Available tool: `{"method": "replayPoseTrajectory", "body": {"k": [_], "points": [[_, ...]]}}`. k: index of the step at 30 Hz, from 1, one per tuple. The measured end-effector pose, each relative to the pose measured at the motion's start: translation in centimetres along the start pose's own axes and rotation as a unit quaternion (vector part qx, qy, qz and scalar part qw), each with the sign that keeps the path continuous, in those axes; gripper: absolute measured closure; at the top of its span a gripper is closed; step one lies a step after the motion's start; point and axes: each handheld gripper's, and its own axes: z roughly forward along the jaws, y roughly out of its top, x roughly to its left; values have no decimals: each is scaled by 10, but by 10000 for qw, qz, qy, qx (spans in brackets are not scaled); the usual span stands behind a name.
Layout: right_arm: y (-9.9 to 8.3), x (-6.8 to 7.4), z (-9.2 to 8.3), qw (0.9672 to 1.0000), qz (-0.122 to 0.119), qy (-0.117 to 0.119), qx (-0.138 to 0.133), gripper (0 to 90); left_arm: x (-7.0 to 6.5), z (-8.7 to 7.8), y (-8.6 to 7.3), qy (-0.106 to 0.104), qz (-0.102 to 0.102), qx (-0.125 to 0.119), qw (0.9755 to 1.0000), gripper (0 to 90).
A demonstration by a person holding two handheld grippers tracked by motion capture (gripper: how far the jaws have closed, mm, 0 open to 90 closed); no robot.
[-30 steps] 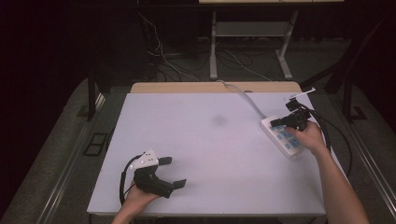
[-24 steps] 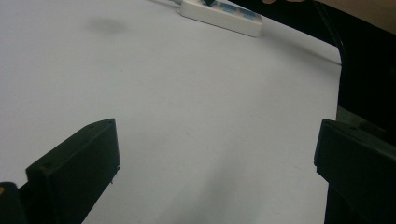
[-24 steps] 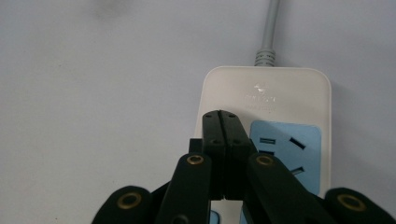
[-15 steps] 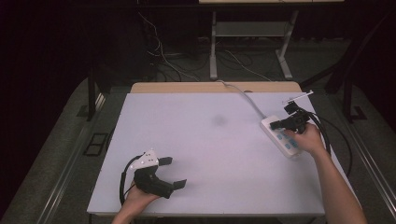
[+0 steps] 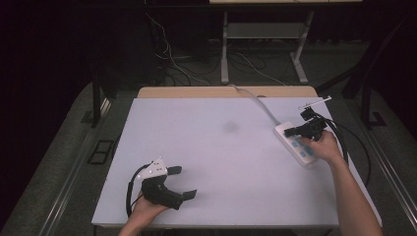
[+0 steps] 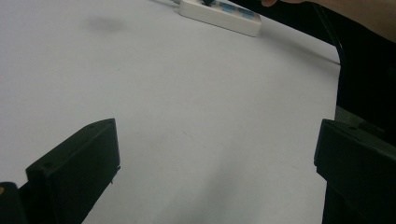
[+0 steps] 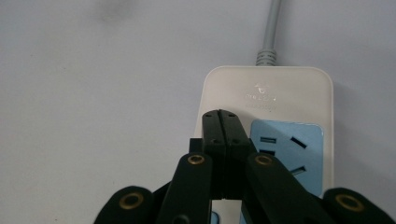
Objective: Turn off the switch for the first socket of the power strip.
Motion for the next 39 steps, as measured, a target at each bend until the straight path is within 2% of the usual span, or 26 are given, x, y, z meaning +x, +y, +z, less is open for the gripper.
{"method": "replayPoseTrajectory", "body": {"k": [6,13,21,22,24,30,34,39], "points": [[-1,2,0,9999,-100,-66,-30,900,1,0,0,13,-19,-6,10000,0],[2,6,0,9997,-149,-199,76,900,2,1,0,4,-30,25,10000,0],[3,4,0,9999,-39,-122,84,900,2,1,0,8,-29,12,10000,0],[3,3,-2,10000,-56,-67,22,900,2,1,0,7,-36,21,10000,0],[4,3,-3,9999,-36,-85,75,900,3,1,0,3,-36,24,10000,0],[6,7,-6,9989,-232,-277,308,900,1,3,0,-23,-16,48,10000,0],[5,9,-7,9990,-236,-256,296,900,1,3,0,-26,-23,44,10000,0],[8,15,-15,9993,-259,-251,111,900,1,3,-1,-30,-31,45,10000,0]]}}
